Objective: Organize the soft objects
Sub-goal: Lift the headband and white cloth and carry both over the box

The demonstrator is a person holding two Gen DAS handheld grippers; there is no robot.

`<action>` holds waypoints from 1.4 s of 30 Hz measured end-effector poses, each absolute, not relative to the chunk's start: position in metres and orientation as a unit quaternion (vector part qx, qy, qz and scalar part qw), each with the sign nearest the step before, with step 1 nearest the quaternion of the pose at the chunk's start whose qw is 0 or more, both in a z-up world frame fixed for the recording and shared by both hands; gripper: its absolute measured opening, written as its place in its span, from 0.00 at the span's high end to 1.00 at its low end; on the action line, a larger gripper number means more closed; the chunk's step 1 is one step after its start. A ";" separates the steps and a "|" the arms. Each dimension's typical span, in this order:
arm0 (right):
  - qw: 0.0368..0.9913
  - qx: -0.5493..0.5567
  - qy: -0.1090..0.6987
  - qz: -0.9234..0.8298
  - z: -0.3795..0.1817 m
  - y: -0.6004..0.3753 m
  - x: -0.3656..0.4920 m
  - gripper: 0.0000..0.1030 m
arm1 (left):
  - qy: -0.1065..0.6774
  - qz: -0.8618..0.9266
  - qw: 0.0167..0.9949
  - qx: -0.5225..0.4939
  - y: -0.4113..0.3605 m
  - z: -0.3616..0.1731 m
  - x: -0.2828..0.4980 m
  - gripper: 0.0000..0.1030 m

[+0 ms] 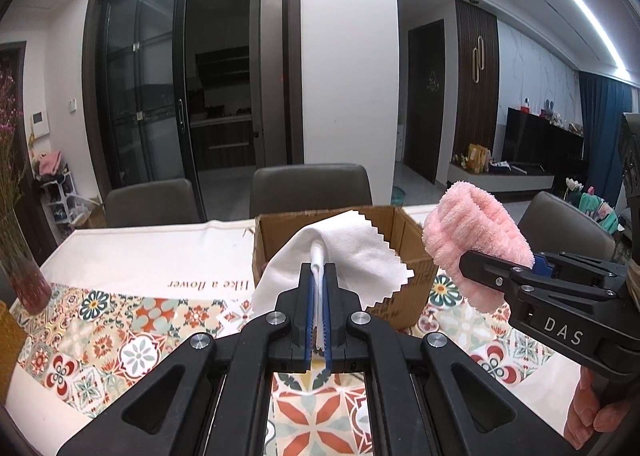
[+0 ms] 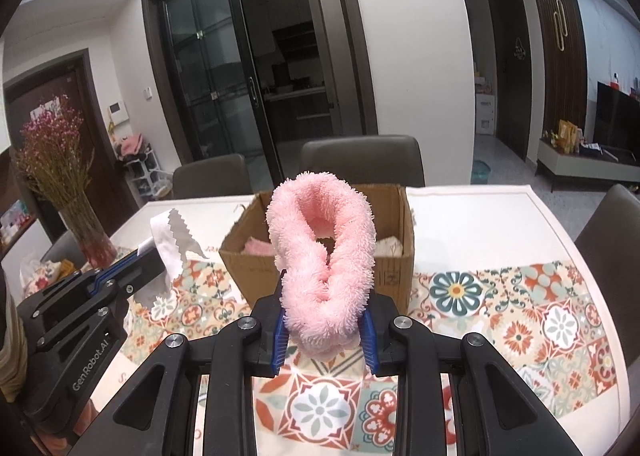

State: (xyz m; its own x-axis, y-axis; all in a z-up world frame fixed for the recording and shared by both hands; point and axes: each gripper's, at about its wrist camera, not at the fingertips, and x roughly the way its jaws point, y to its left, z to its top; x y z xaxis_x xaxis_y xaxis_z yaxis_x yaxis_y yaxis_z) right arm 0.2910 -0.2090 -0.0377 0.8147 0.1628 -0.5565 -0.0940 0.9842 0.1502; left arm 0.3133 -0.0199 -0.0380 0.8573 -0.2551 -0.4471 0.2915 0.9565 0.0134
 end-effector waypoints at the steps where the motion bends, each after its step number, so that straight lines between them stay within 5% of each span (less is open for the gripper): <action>1: 0.952 0.057 0.294 0.068 -0.037 -0.210 0.292 0.70 | 0.222 -0.142 0.964 0.041 -0.020 -0.035 0.314 0.94; 24: 0.969 0.043 0.233 0.067 -0.001 -0.214 0.318 0.70 | 0.162 -0.146 0.975 0.042 -0.027 0.006 0.350 0.94; 42: 0.964 0.035 0.255 0.063 -0.010 -0.219 0.377 0.70 | 0.191 -0.150 0.969 0.048 -0.039 -0.007 0.416 0.94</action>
